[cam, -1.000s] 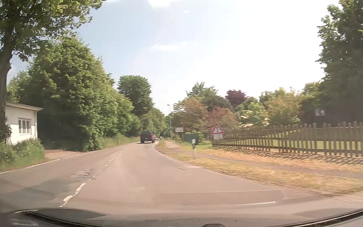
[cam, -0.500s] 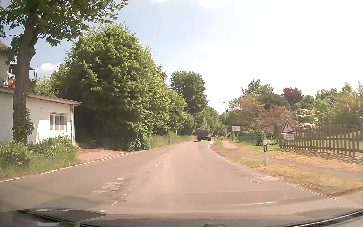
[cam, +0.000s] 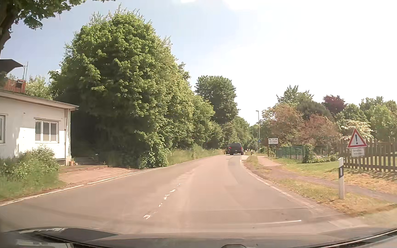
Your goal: Follow the waypoints while adhering to traffic rules and regulations
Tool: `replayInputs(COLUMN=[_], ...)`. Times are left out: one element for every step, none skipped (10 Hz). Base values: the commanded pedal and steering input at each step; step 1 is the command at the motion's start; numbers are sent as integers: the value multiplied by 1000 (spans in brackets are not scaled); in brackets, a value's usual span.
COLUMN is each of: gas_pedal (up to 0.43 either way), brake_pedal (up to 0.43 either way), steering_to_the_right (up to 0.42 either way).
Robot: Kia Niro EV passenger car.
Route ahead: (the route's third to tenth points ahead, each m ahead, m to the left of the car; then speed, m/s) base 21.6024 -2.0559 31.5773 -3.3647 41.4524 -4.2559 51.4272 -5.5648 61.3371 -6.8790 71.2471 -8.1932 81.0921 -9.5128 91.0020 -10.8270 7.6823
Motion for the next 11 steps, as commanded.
replayInputs(gas_pedal=[390, 398, 398, 398, 398, 398, 398, 398, 398, 390, 390], brake_pedal=[0, 0, 0, 0, 0, 0, 0, 0, 0, 0, 0], steering_to_the_right=[-2, -1, 0, 1, 6, 12, 16, 17, 17, 17, 16])
